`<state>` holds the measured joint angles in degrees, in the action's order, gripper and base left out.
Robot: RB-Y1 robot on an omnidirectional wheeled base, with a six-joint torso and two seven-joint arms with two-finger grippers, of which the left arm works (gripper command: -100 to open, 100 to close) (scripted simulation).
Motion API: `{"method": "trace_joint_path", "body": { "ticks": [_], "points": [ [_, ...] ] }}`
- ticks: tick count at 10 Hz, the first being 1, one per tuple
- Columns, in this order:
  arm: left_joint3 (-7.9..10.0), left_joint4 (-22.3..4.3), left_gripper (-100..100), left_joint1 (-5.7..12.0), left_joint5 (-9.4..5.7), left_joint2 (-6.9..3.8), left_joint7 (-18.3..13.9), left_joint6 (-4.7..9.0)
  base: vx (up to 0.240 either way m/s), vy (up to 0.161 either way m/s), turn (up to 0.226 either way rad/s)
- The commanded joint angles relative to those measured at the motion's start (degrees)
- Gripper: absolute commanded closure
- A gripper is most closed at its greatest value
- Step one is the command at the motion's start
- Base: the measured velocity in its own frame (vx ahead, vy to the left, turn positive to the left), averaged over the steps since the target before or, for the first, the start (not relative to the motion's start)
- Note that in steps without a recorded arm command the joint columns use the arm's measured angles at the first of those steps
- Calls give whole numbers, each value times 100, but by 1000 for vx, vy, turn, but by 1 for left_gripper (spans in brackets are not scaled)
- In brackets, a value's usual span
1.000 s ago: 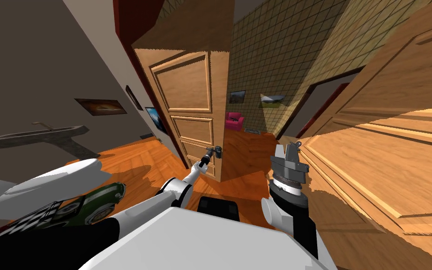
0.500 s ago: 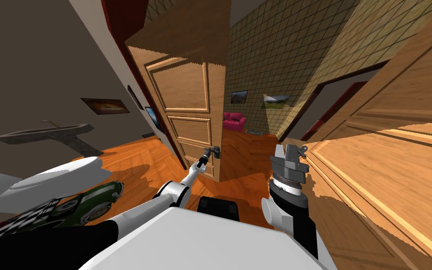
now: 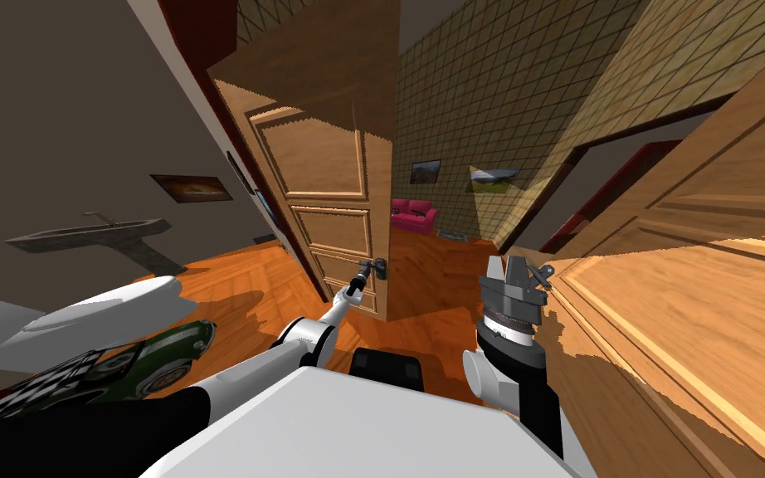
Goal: Push the door open
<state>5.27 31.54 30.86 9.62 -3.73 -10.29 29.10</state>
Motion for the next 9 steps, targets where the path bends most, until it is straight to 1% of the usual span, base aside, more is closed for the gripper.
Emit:
{"method": "trace_joint_path", "body": {
  "ticks": [1, 3, 4, 5, 6, 9],
  "points": [
    [129, 150, 100, -31, -61, -87, 50, -75, 136, -171, 84],
    [232, 162, 100, -44, -114, -95, 106, -87, 134, -169, 80],
    [232, 162, 100, -44, -114, -95, 106, -87, 103, -108, 59],
    [232, 162, 100, -44, -114, -95, 106, -87, 56, -19, -6],
    [322, 172, 100, -56, -160, -95, 156, -99, 103, -80, 26],
    [439, 186, 100, -71, -220, -85, 220, -113, 138, -142, 75]
  ]
}}
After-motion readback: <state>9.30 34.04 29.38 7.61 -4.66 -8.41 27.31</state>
